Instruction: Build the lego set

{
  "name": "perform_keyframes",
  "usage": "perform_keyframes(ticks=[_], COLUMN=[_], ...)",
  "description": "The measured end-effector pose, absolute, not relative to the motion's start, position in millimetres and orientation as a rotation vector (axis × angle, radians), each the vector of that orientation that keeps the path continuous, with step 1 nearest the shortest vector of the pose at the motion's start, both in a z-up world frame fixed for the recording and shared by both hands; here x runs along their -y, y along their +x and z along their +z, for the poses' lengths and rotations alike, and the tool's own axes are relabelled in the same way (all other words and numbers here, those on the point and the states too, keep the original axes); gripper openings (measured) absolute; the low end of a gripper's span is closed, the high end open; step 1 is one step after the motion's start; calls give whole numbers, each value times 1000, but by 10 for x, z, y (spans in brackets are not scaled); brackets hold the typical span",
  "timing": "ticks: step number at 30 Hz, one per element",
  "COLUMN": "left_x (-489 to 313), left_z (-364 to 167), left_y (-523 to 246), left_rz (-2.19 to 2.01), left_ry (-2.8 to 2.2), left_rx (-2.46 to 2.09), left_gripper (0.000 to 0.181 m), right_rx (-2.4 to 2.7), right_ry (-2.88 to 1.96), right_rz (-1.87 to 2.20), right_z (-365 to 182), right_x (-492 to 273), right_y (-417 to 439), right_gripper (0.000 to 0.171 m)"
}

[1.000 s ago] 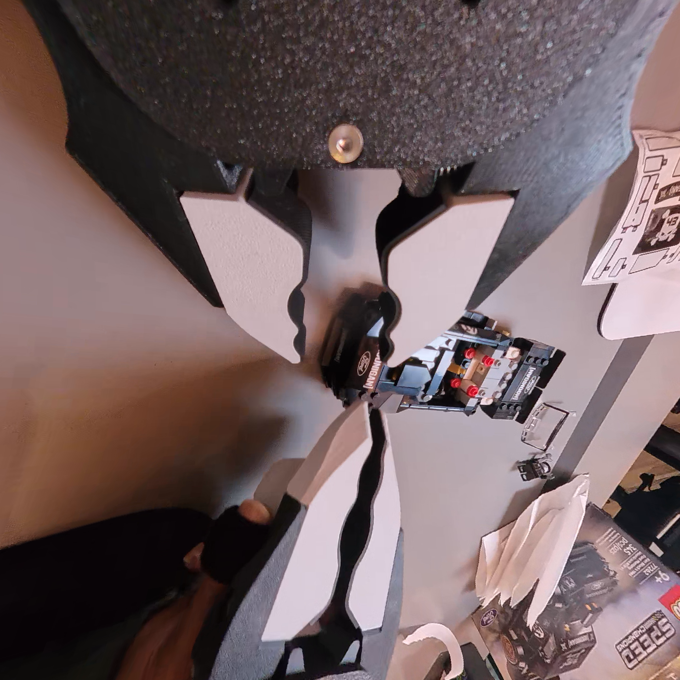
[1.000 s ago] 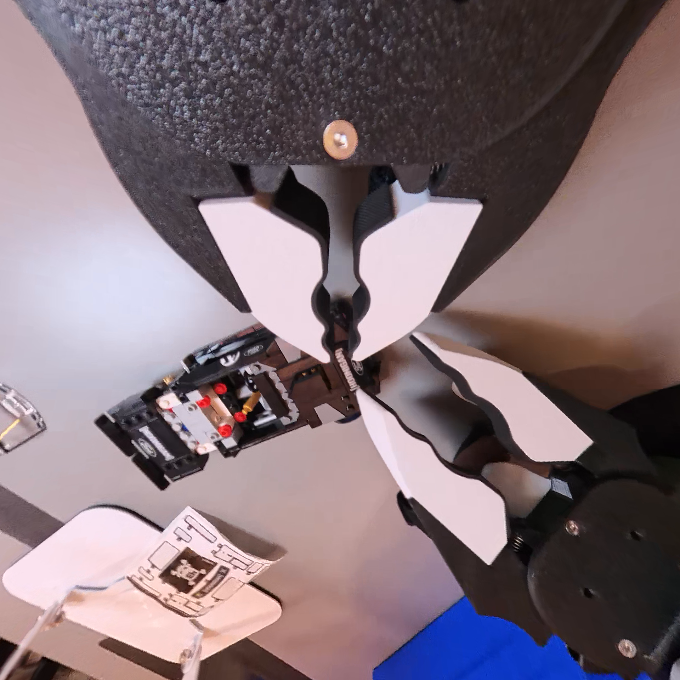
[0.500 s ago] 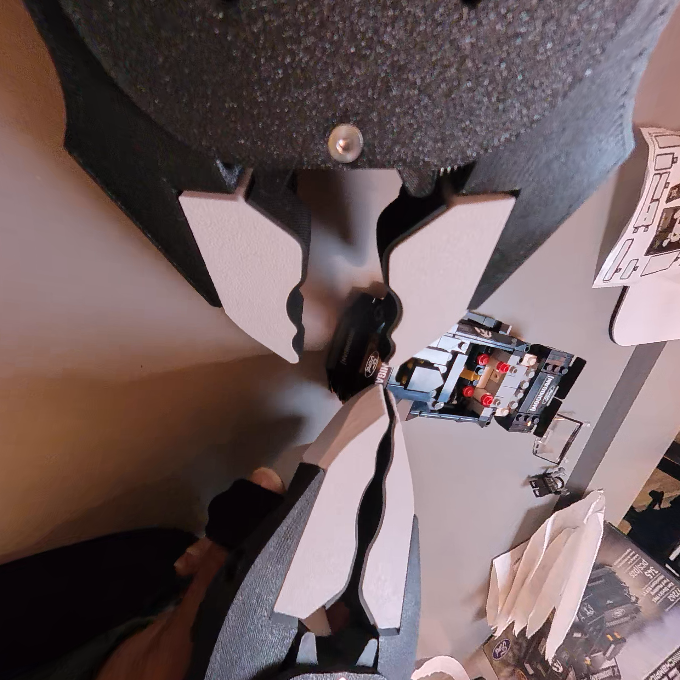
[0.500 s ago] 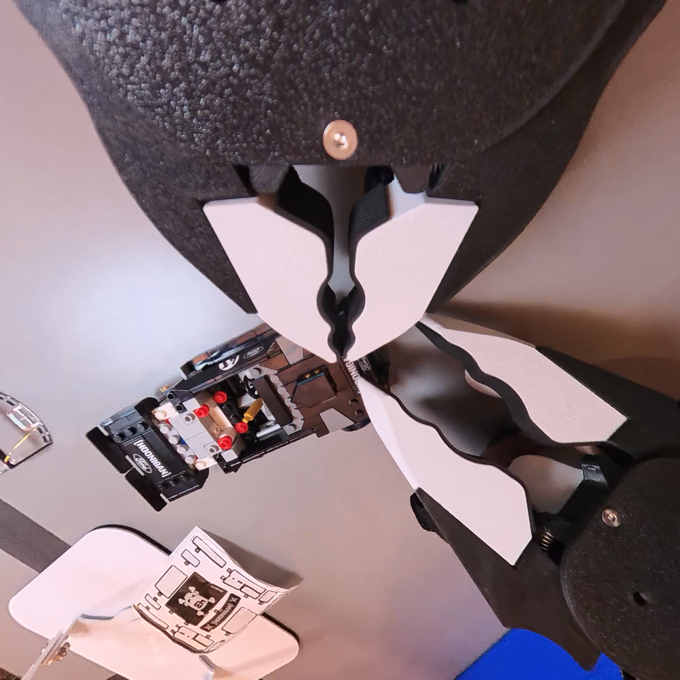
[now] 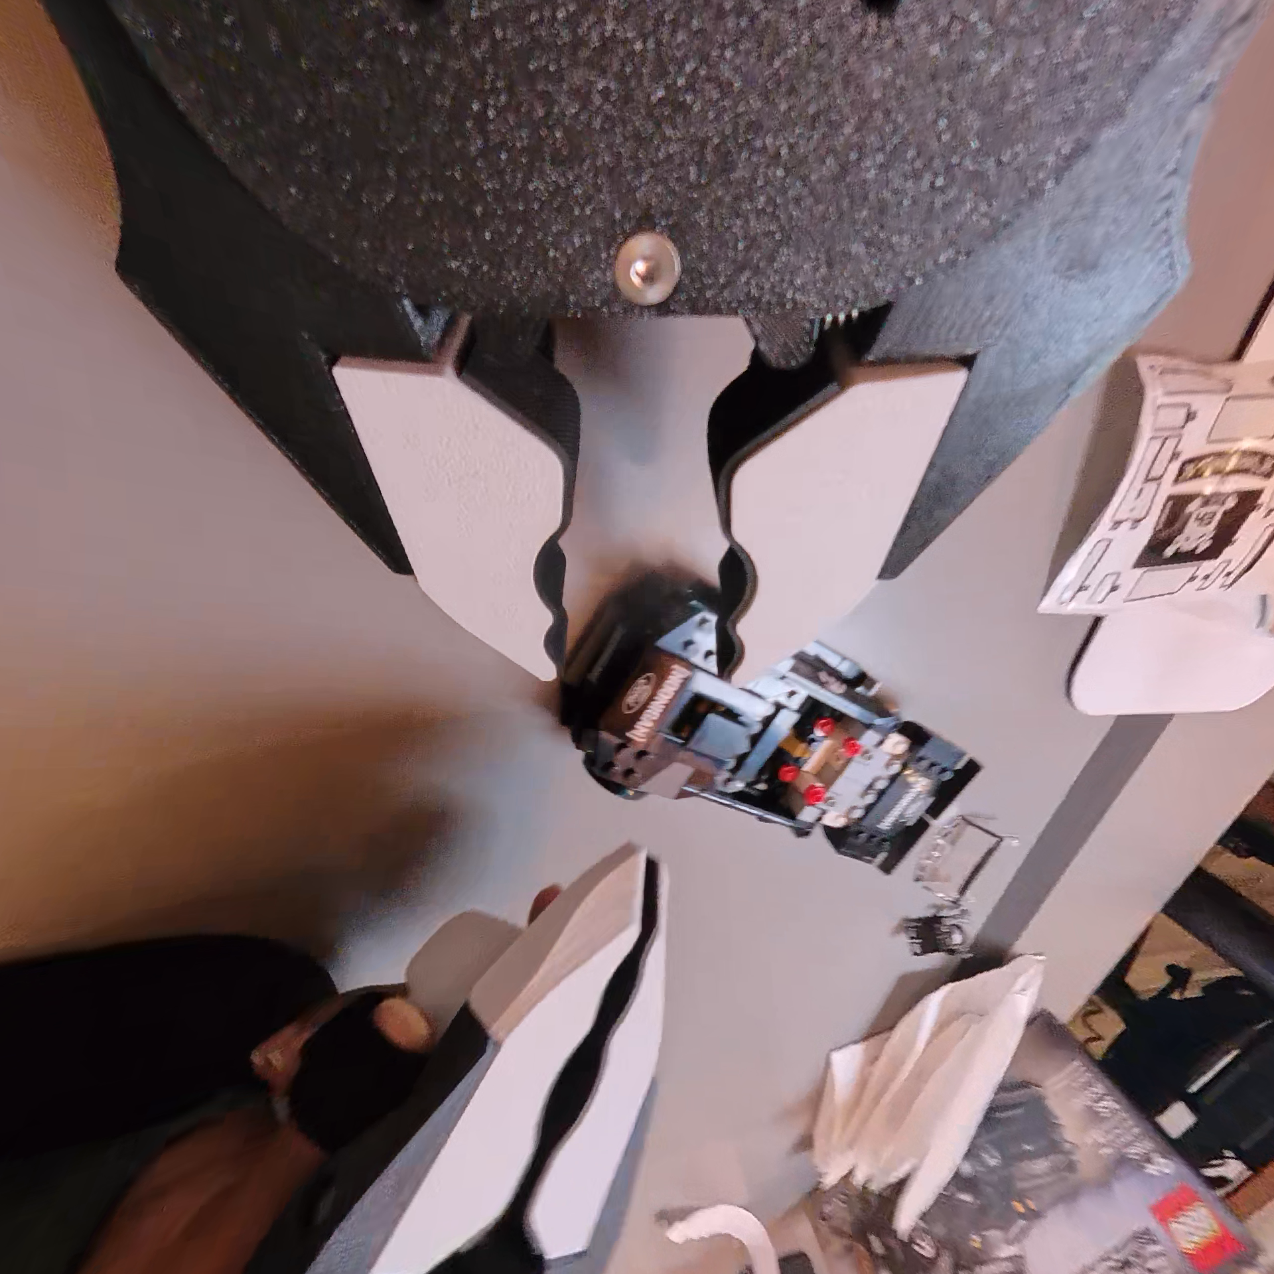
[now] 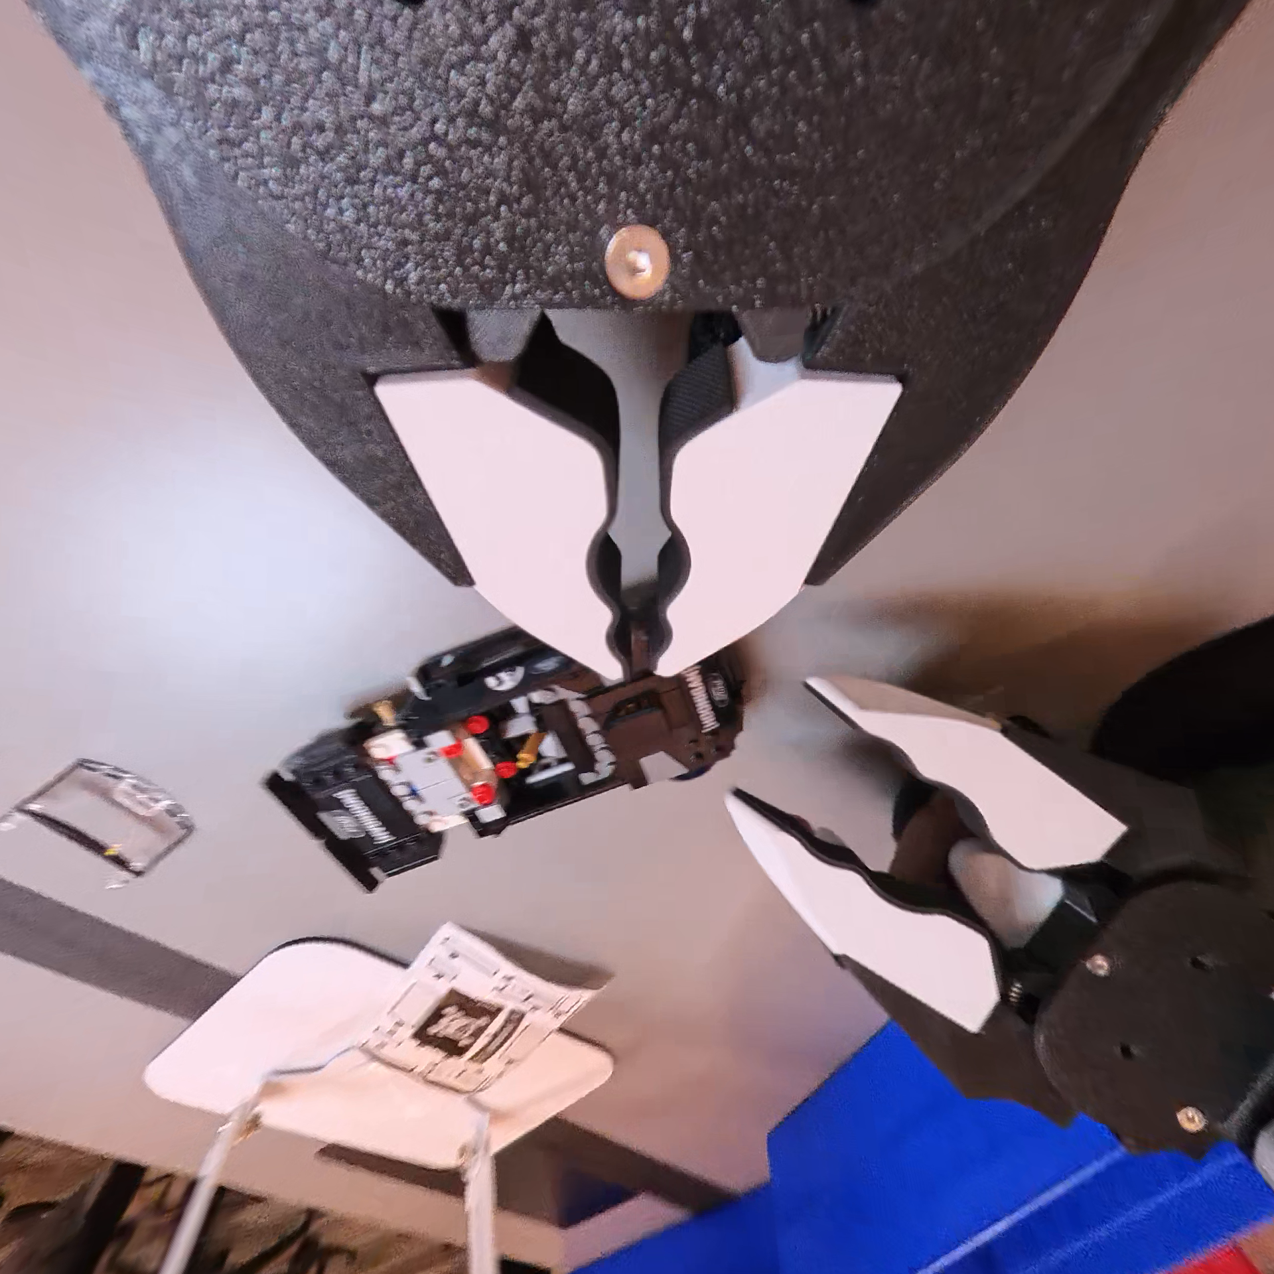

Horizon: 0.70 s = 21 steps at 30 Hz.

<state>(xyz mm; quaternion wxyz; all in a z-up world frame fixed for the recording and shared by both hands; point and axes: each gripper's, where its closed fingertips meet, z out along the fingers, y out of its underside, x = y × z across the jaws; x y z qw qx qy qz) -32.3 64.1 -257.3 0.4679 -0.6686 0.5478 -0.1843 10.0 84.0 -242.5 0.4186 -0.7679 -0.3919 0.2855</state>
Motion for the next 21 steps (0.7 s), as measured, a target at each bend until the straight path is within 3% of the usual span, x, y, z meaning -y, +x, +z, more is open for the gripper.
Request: perform_keyframes(ticks=[5, 14, 21], left_x=[-821, -843, -779], left_z=[-2434, -2613, -2764], left_y=[-524, -530, -506], left_rz=[-476, -595, -520], left_ry=[-1669, -1801, -1835], left_rx=[-1207, -1153, -1244], left_gripper=[44, 64, 68], right_rx=[933, 1244, 1369], right_ry=[-1903, -1904, -1857], right_rz=[626, 637, 553], right_z=[-2471, -2803, -2852], right_x=[-1048, -826, -768], right_y=[419, 245, 25], right_gripper=[13, 45, 44])
